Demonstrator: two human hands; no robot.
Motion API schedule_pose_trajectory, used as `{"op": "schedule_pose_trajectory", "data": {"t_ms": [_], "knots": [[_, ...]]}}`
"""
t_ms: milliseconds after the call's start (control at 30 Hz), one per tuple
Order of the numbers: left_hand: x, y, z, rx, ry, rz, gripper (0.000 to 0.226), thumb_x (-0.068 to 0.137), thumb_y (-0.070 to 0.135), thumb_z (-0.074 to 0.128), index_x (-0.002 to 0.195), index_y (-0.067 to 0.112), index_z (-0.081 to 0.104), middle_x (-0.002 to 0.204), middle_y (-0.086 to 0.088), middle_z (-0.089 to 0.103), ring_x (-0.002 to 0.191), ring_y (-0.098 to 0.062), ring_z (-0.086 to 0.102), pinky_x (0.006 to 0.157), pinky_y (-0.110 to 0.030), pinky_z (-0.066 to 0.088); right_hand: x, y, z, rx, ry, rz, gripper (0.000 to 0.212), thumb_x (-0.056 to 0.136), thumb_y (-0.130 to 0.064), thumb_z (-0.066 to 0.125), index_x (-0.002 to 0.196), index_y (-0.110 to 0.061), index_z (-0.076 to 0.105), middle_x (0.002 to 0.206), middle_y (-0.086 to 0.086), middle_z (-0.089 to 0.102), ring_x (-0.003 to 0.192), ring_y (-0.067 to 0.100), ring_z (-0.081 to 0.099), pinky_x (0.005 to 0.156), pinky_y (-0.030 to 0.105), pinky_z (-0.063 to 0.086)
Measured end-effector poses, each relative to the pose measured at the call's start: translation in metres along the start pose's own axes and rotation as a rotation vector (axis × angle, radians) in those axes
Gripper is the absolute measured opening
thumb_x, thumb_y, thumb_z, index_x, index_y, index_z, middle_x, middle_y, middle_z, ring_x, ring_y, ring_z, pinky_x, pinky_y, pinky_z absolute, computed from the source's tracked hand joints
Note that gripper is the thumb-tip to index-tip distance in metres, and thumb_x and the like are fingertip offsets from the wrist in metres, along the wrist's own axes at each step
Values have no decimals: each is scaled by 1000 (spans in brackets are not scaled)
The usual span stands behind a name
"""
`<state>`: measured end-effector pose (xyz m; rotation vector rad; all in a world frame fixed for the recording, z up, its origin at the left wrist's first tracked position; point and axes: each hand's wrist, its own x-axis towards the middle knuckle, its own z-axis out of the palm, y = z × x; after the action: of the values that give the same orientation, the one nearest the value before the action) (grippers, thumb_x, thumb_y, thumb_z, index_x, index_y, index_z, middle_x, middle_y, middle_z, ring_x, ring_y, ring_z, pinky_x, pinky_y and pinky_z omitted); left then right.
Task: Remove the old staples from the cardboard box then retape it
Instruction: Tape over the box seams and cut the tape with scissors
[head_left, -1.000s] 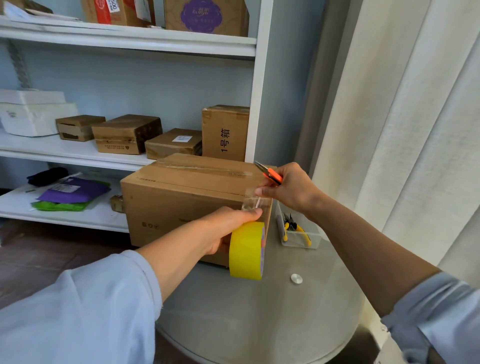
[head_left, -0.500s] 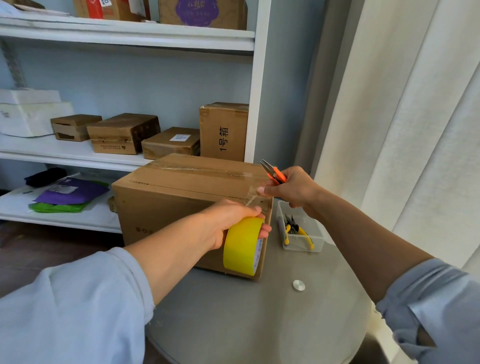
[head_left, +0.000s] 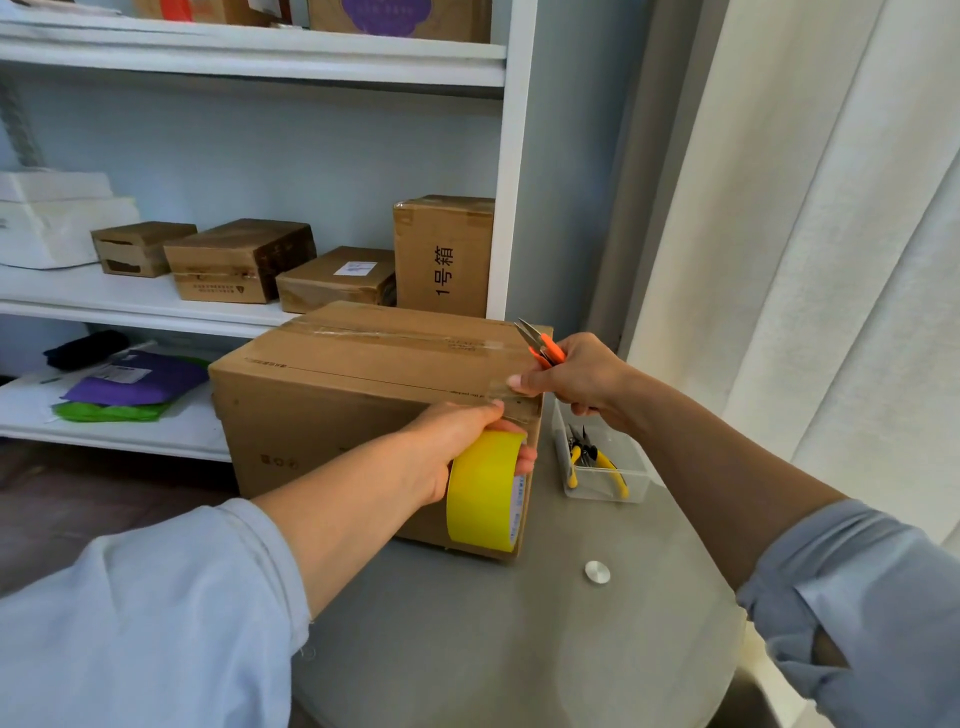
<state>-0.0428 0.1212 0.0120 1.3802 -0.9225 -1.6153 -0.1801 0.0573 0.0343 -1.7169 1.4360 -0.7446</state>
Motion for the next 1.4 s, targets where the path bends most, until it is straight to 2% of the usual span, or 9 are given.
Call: {"op": "schedule_pose_trajectory", "data": {"t_ms": [433, 633, 800, 1000, 1100, 1167, 1233, 1300, 1400], "knots": [[6, 2, 1, 39, -9, -27, 28, 98, 20, 50, 91, -3, 62, 52, -12, 66, 40, -16, 63, 43, -24, 53, 6, 5, -3, -73, -22, -51, 24, 83, -14, 73, 65, -9, 58, 61, 3, 49, 51, 12, 39, 43, 21, 31], [7, 0, 1, 55, -10, -34, 28, 97, 21, 50, 99, -5, 63, 53, -12, 66, 41, -16, 64, 44, -24, 54, 8, 9, -2, -60, -19, -37, 21, 82, -14, 74, 68, -8, 58, 63, 3, 49, 52, 13, 39, 45, 22, 32], [8, -1, 2, 49, -9, -39, 29, 98, 21, 49, 93, -4, 63, 52, -13, 66, 40, -16, 63, 43, -24, 53, 9, 10, -1, -96, -8, -57, 18, 82, -14, 73, 71, -7, 61, 63, 1, 50, 52, 11, 43, 44, 20, 34], [11, -5, 5, 22, -20, -73, 31, 98, 22, 48, 85, -3, 62, 49, -13, 64, 37, -17, 61, 37, -22, 51, 14, 19, 3, -133, 16, -82, 17, 82, -14, 73, 88, 1, 68, 67, 1, 56, 59, 10, 51, 54, 21, 38], [11, -7, 5, 26, -13, -71, 31, 98, 23, 49, 87, -3, 62, 49, -13, 64, 37, -16, 61, 37, -22, 51, 19, 21, 4, -157, 18, -104, 14, 79, -15, 76, 83, -8, 64, 79, 4, 61, 75, 15, 60, 72, 30, 49], [11, -8, 5, 34, -10, -59, 30, 97, 23, 50, 90, -4, 63, 49, -13, 64, 37, -16, 61, 37, -22, 51, 20, 20, 4, -168, 7, -106, 21, 78, -15, 77, 83, -15, 57, 88, 5, 61, 87, 20, 61, 80, 33, 51], [10, -9, 5, 35, -11, -55, 31, 97, 23, 50, 90, -4, 63, 49, -13, 64, 37, -16, 62, 38, -22, 52, 19, 17, 2, -162, -18, -98, 22, 79, -13, 76, 81, -16, 55, 85, 3, 58, 84, 19, 59, 71, 28, 48], [10, -10, 4, 31, -13, -59, 31, 97, 24, 50, 89, -3, 63, 50, -13, 65, 38, -17, 62, 39, -22, 52, 18, 13, 1, -165, -45, -81, 21, 81, -12, 74, 79, -16, 54, 79, 0, 54, 71, 14, 53, 57, 22, 39], [11, -10, 4, 16, -19, -64, 31, 97, 25, 50, 88, -2, 63, 50, -12, 64, 38, -17, 62, 39, -22, 52, 18, 10, 0, -204, -67, -37, 20, 82, -14, 73, 81, -13, 54, 78, 4, 52, 62, 14, 47, 49, 22, 36]]}}
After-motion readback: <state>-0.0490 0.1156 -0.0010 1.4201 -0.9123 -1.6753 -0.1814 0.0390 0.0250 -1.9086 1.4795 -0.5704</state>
